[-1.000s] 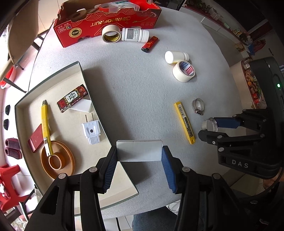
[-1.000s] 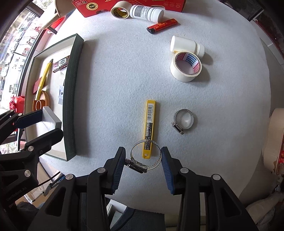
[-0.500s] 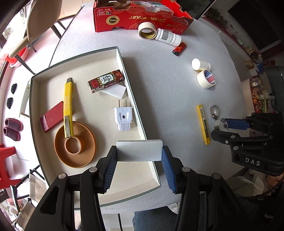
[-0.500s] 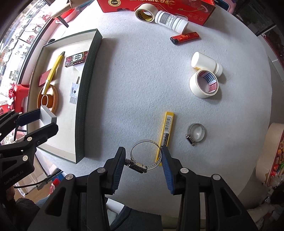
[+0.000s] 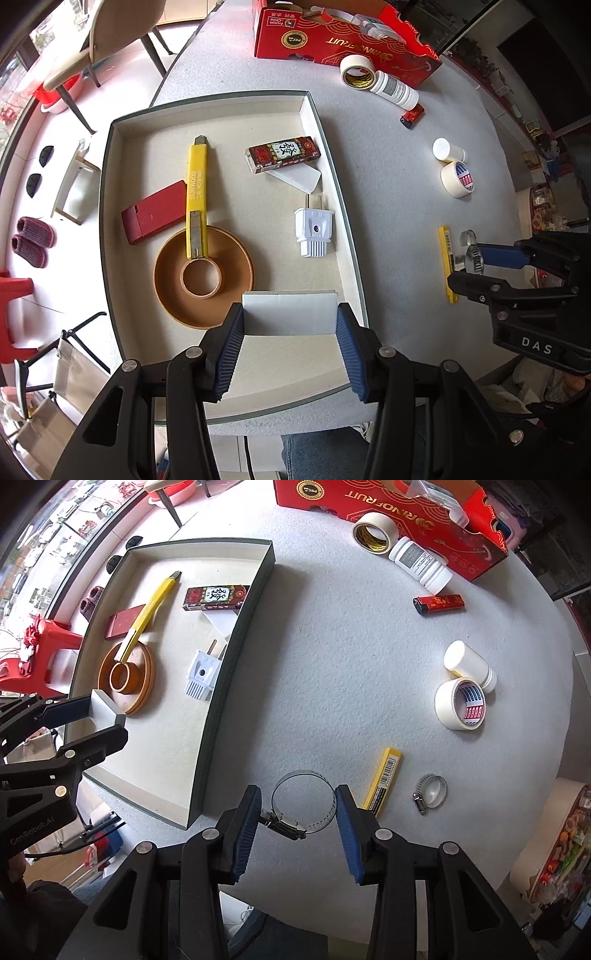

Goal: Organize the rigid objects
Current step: 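Carry foam block with left tool to tray while right carries hose clamp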

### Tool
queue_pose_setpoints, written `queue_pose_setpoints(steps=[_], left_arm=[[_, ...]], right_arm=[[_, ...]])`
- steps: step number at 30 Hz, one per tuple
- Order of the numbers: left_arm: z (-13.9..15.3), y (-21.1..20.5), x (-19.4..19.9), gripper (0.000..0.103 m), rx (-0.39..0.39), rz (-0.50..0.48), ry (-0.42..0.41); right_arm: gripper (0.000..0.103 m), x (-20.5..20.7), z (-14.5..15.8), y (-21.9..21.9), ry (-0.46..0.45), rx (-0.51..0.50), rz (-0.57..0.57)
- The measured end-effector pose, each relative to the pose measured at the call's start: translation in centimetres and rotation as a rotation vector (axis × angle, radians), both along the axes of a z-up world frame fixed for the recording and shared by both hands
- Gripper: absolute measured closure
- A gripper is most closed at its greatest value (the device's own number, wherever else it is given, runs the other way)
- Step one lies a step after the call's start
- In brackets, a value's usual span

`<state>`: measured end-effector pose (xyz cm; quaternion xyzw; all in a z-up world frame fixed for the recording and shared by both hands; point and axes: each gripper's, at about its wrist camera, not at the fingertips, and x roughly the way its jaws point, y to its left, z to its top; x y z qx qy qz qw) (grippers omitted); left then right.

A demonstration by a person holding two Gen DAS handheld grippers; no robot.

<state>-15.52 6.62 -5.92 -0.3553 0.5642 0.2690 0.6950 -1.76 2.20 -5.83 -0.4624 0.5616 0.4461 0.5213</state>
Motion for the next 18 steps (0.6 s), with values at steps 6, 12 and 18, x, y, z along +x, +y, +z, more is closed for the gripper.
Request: queue_pose_setpoints(steps=[6,12,18], left_arm=[[-0.3,0.4,-2.0,0.05,-0.01,0.063,0.004],[-0.4,0.8,-4.0,0.05,-0.005,0.123,0.007],[-0.8,1.0,-5.4,0.05,-0.006,0.155,0.027]], right_arm=[[0.061,-1.9,0.2,1.0,0.001,0.002,0.074],[0.061,-3.6,1.0,2.2,0.011,0.033,0.131],[0.06,-5.3,1.4,3.7,0.04,0.056,0.169]])
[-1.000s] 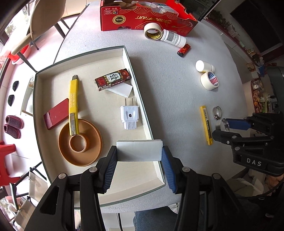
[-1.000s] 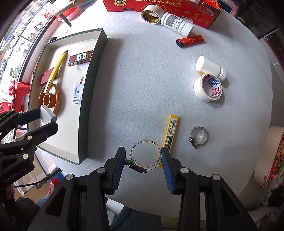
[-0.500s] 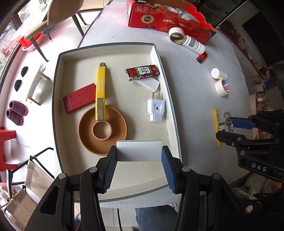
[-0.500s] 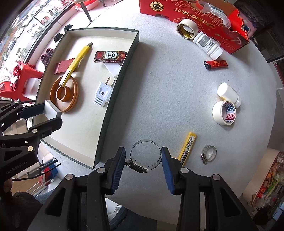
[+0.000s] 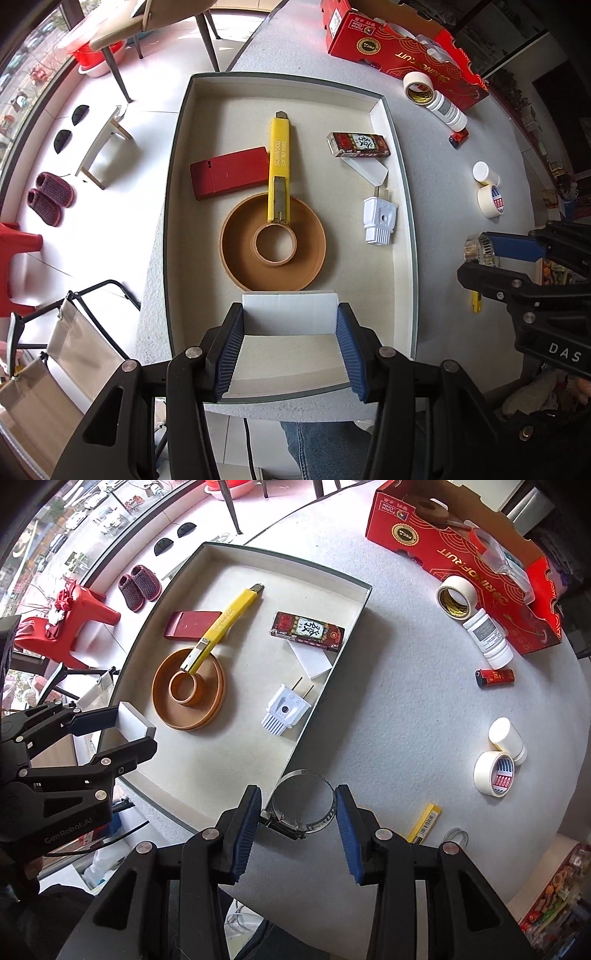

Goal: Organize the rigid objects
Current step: 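Carry foam block with left tool to tray while right carries hose clamp, then release foam block on ring with left tool while right releases clamp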

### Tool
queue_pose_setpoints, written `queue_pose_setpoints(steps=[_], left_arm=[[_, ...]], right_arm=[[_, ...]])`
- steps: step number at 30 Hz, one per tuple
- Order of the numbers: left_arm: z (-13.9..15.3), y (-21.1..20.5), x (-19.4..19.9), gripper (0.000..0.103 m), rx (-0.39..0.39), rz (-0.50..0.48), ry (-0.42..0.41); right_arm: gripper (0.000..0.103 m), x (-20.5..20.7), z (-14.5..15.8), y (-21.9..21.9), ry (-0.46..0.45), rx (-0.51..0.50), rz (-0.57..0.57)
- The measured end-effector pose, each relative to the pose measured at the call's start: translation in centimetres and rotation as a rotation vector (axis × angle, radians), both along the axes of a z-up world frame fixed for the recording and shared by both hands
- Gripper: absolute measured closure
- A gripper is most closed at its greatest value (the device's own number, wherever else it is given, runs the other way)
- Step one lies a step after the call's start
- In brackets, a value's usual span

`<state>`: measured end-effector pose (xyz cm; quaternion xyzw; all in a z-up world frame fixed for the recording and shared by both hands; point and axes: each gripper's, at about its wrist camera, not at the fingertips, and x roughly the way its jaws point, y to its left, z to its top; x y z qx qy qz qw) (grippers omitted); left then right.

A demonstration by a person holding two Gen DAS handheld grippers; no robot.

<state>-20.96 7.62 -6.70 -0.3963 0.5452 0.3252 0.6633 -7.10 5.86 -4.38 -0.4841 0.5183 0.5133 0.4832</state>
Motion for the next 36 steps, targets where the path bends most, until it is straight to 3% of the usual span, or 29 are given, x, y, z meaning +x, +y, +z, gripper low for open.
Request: queue_pose_setpoints(steps=[7,14,26,28,30,32,34,36], left_arm=[[-0.3,0.7,0.5,0.05,0.017,0.007,0.028],[-0.8,1.7,1.9,0.05,0.028,-0.002,0.046],[-2.8,2.9,3.2,0.049,0.013,-0.008,0.1],[-3.0,3.0,3.4,0.045,0.011,-0.013,0.105],[-3.2,3.1,3.3,0.03,0.008,-0.009,0.115],[-3.5,3.1,3.1,0.023,-0.005,0.003,0.122],[-4.1,3.4,2.9,0.019,-0.049,0.034,0.144],[-4.7,3.9,2.1,0.012,-0.092,0.079,0.139]], right_arm=[[0.06,-1.6,0.2,1.9,0.021,0.016,0.015],[0.06,-1.2,0.0,4.0,0.078,0.017,-0.067],[0.06,-1.6,-3.0,6.7,0.144,-0.056,-0.126],[0.06,-1.4,-3.4,6.8,0.152,-0.057,-0.138],[0.06,-1.1,-3.8,6.9,0.158,-0.063,-0.161],[0.06,-0.9,-4.0,6.9,0.174,-0.06,-0.171],[0.05,-0.7,-4.0,6.8,0.191,-0.058,-0.183],[0.029,-0.4,-4.1,6.6,0.199,-0.054,-0.193]])
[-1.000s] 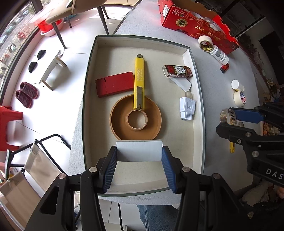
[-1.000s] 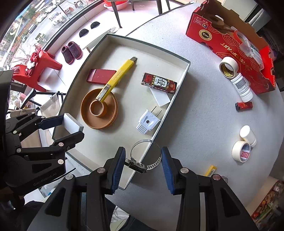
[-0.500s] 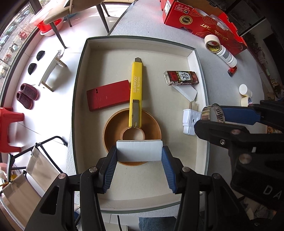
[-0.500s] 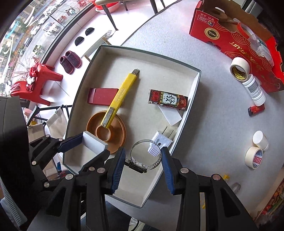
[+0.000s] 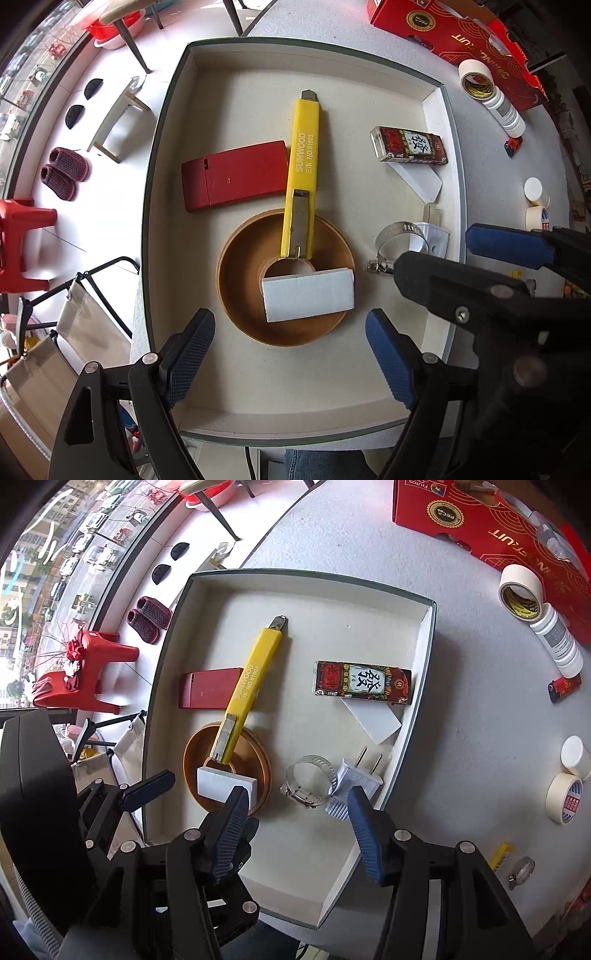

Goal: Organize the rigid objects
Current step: 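Release foam block on ring with left tool while right releases clamp, then move left tool toward yellow blade pack while right tool moves toward masking tape roll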

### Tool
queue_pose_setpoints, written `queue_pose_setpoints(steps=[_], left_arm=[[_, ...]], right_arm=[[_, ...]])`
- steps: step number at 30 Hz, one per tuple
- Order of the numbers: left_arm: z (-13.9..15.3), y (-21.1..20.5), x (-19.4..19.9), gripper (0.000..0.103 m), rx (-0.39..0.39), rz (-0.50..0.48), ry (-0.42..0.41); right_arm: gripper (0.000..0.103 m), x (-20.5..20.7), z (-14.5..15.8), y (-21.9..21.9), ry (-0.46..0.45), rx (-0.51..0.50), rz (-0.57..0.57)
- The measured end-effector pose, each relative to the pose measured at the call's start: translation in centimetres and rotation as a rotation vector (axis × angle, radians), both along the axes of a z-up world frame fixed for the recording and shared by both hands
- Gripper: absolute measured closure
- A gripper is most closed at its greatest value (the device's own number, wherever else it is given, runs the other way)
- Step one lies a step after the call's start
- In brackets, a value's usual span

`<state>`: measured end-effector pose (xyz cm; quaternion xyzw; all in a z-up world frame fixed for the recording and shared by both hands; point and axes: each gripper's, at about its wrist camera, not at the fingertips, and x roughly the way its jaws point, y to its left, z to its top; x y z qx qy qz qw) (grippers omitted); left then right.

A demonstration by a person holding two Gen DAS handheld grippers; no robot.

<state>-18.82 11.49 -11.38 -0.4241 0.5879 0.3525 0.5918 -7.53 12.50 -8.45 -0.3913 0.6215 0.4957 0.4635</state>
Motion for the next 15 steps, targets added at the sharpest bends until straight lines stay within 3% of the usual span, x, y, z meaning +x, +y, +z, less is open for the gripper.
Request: queue_pose_setpoints(steps=[2,5,7,10,15], left_arm=[[0.0,0.3,-0.7,0.009,-0.002,0.029,-0.014],[-0.1,0.3,-1.0,0.008,-0.008,0.04,-0.008],[0.3,0.4,-1.2,0.008,0.002,0.055,-0.02],[1.1,0.3,-1.2,0.008,0.025,0.054,-0.038],[1.1,-0.6,-0.1,0.008,-0.014,0.003,-0.026]], right_arm=[[0.018,0.5,0.1,-0.2,0.012,0.007,-0.021],[0.015,1.1,0.5,-0.5,0.046,0.021,-0.051],[0.0,1.5,0.7,-0.7,0.044,0.021,-0.067],[0.0,2.4,1.5,-1.3,0.054,0.05,-0.095],[0.0,4.7,2.0,-3.3,0.058,0.052,-0.166]])
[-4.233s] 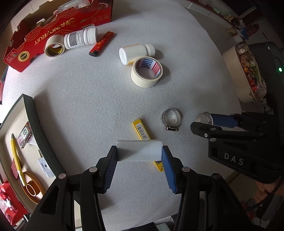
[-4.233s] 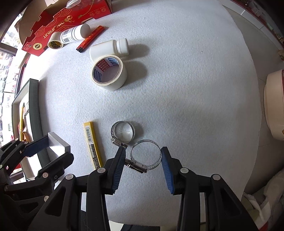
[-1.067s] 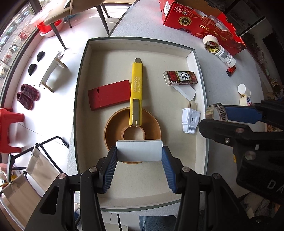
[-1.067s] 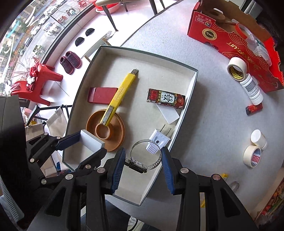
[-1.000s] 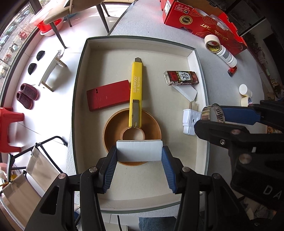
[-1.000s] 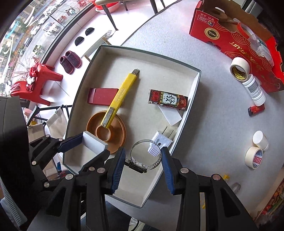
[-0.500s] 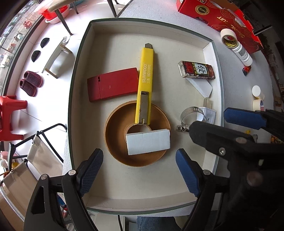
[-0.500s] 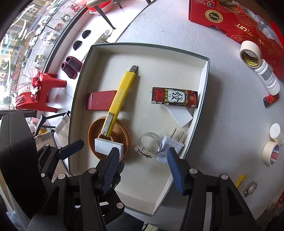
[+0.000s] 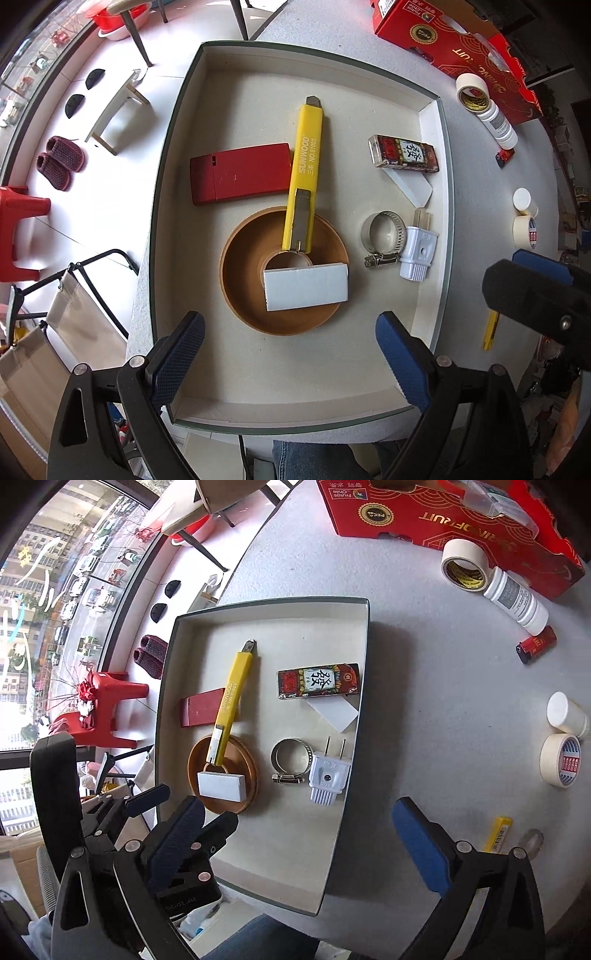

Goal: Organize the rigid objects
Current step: 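Move left tool toward yellow blade pack while right tool moves toward masking tape roll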

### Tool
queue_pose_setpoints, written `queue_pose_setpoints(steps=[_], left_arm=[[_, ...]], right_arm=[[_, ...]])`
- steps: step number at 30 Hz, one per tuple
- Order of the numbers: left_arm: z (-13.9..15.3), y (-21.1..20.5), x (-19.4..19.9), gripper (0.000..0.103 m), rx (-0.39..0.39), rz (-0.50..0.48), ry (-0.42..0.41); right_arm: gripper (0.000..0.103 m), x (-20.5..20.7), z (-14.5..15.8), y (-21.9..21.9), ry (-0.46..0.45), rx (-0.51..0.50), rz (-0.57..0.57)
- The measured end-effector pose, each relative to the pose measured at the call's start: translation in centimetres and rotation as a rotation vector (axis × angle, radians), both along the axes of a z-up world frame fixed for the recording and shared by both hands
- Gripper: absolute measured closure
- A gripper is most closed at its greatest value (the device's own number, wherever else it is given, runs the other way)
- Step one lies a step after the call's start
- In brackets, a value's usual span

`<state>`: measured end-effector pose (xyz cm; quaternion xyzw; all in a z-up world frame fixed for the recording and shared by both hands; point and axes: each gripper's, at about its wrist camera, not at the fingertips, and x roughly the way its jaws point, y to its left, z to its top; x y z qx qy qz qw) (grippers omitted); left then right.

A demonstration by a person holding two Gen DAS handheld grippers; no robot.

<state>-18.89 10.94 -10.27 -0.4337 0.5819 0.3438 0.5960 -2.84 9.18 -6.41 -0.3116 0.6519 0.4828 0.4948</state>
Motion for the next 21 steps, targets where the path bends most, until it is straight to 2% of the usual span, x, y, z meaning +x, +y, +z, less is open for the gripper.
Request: queue_pose_setpoints(steps=[8,13,18,21], left_arm=[[-0.1,-3.5,4.1,0.008,-0.034,-0.157,0.025],[0.9,-5.0,7.7,0.008,-0.049,-0.256,-0.003],[2.1,-7.4,13.9,0.008,-0.047,-0.395,-0.054],[1.8,-9.7,17.8,0.008,-0.056,-0.48,-0.059]], right_arm=[[0.0,2.9,-1.7,-6.0,0.013,-0.105,-0.121],[0.0,6.1,-2.5,-8.9,0.013,-0.172,-0.217],[0.0,11.4,-1.7,-13.6,-0.11,-0.182,-0.441],[0.001,14.8,-1.9,-17.5,-0.138,-0.229,-0.594]])
